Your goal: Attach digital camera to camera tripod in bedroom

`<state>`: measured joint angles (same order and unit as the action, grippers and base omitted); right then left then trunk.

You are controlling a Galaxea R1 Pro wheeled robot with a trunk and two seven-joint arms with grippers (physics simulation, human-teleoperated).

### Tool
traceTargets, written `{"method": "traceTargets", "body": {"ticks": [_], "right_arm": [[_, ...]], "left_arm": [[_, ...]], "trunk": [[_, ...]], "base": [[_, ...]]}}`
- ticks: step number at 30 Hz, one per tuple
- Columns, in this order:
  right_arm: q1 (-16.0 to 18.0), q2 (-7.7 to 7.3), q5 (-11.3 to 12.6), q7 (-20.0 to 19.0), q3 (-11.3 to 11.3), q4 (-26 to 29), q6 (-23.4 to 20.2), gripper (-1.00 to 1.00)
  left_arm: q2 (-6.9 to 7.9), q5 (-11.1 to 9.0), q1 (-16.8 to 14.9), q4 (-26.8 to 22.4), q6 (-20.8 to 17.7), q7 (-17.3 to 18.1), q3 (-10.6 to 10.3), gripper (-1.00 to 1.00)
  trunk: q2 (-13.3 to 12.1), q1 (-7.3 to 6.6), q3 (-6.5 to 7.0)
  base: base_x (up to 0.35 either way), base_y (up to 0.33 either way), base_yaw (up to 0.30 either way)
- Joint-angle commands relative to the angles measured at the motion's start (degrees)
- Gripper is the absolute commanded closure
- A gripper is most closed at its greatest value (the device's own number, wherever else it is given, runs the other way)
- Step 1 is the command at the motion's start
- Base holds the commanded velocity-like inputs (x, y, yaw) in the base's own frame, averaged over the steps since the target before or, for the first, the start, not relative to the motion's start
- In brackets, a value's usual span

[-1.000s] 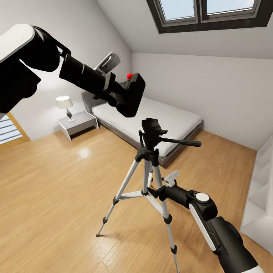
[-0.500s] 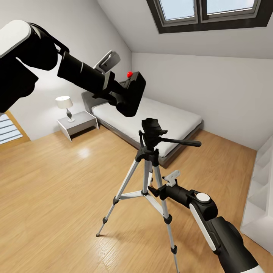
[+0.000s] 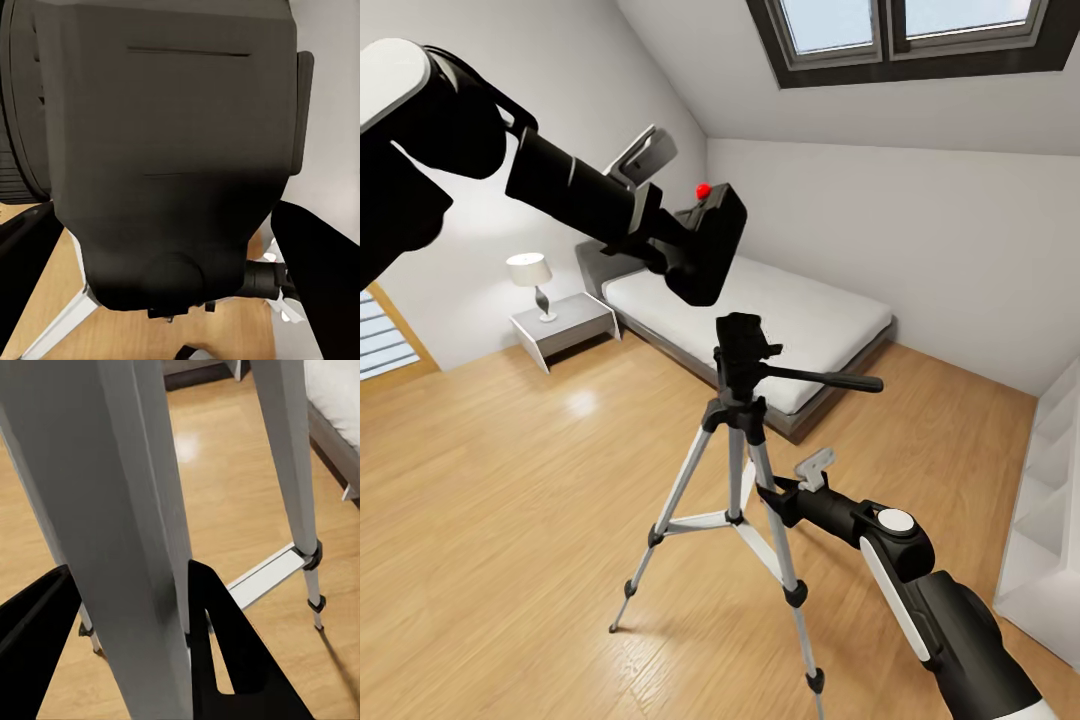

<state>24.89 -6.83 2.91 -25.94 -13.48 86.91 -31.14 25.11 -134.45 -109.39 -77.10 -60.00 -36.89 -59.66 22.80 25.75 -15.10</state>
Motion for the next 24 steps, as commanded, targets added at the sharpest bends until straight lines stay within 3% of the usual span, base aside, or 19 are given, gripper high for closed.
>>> {"method": "traceTargets", "body": {"ticks": [1, 4, 8, 12, 17, 18, 20, 24], "right_arm": [[0.1, -0.03, 0.4, 0.1, -0.1, 0.1, -0.4, 1.00], [0.1, -0.01, 0.4, 0.1, -0.1, 0.1, -0.4, 1.00], [0.1, -0.01, 0.4, 0.2, -0.3, 0.0, -0.4, 1.00], [0.1, 0.01, 0.3, 0.2, -0.5, 0.1, -0.4, 1.00], [0.1, 0.01, 0.3, 0.2, -0.6, 0.0, -0.4, 1.00], [0.1, 0.01, 0.3, 0.2, -0.6, 0.0, -0.4, 1.00], [0.1, 0.02, 0.3, 0.2, -0.7, 0.1, -0.4, 1.00], [0.1, 0.04, 0.3, 0.3, -0.7, 0.1, -0.4, 1.00]], "left_arm": [[0.18, -0.5, -0.2, 0.0, 0.0, -0.3, -0.3, 1.00], [0.91, -0.5, -0.6, -0.3, 0.0, 0.3, -1.3, 1.00], [3.34, -0.5, -2.8, -1.4, 0.0, 3.1, -4.9, 1.00], [4.75, -0.5, -5.6, -2.0, 0.0, 6.7, -9.5, 1.00], [5.41, -0.5, -9.6, -2.8, 0.0, 10.9, -16.8, 1.00], [5.41, -0.5, -9.6, -2.8, 0.0, 10.9, -16.8, 1.00], [5.68, -0.5, -11.1, -3.7, 0.0, 11.8, -19.2, 1.00], [5.83, -0.5, -12.4, -4.1, 0.0, 12.6, -20.5, 1.00]], "trunk": [[0.1, 0.03, -0.11], [0.1, 0.03, -0.11], [0.1, 0.03, -0.11], [0.1, 0.03, -0.11], [0.1, 0.03, -0.11], [0.1, 0.03, -0.11], [0.1, 0.03, -0.11], [0.1, 0.03, -0.11]], "base": [[0.000, 0.000, 0.000], [0.000, 0.000, 0.000], [0.000, 0.000, 0.000], [0.000, 0.000, 0.000], [0.000, 0.000, 0.000], [0.000, 0.000, 0.000], [0.000, 0.000, 0.000], [0.000, 0.000, 0.000]]}}
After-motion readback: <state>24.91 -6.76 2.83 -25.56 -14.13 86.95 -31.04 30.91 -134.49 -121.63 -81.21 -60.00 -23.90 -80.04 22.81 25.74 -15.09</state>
